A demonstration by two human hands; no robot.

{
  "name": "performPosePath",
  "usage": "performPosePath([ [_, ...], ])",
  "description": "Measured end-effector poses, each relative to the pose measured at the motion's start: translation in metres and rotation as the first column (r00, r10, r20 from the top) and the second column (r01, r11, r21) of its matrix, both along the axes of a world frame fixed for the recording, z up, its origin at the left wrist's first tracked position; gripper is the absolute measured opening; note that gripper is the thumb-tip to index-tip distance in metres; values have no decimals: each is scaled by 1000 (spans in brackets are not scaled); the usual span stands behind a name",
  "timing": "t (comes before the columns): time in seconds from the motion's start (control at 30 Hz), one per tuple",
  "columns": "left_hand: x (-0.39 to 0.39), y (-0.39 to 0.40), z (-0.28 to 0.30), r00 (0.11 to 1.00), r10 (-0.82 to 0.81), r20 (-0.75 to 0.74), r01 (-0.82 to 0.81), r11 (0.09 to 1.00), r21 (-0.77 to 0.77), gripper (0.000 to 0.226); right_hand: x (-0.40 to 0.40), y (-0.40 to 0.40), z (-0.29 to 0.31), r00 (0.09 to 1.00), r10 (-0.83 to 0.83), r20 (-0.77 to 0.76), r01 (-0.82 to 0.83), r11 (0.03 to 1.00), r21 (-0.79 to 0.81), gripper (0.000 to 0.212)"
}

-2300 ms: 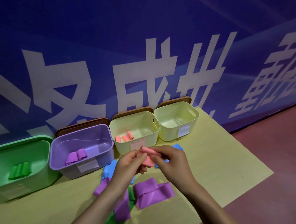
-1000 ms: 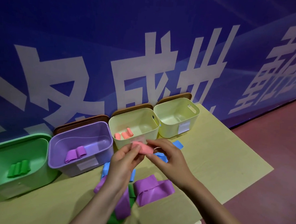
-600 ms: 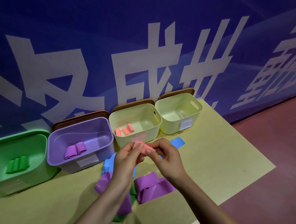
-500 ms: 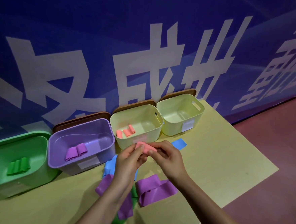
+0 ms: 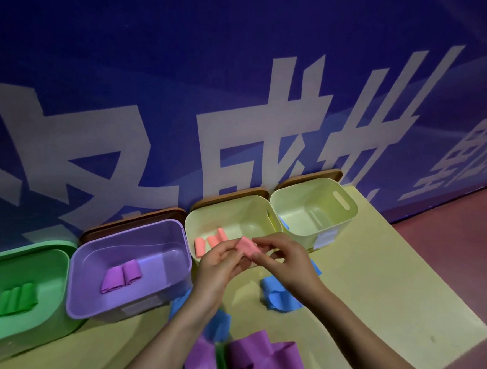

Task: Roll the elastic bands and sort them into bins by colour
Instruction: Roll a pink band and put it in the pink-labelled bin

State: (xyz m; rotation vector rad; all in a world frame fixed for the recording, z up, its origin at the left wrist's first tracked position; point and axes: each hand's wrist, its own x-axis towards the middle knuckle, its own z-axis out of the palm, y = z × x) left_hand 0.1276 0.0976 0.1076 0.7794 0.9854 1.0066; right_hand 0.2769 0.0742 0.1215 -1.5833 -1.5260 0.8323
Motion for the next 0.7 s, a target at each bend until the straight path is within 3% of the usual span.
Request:
performPosePath([
  [0.1,4,32,-6,995,-16,-103,16,1000,1,20,2,35,1,999,42,24,-39,993,-112,14],
  [0.2,2,69,-23,962,4,-273,-14,999,-33,14,4,79,-18,997,-41,-61,22,961,-277,13],
  [0.3,-6,99,-48,870,-10,-493,-59,991,-124,13,3,125,-51,988,-154,-20,129,885,-447,20],
  [0.4,-9,120,-67,777,-72,-625,-99,967,-234,28,1,161,-86,982,-179,68,185,798,-574,28],
  [0.5,4,138,-76,705,-87,-704,-103,969,-223,50,-4,186,-118,971,-150,184,236,690,-684,24],
  [0.57,10,151,-87,678,-104,-727,-111,964,-241,46,-9,195,-133,972,-153,179,235,655,-719,24],
  [0.7,18,169,-132,488,-229,-842,-32,959,-280,34,-9,210,-152,974,-134,184,226,641,-733,45],
])
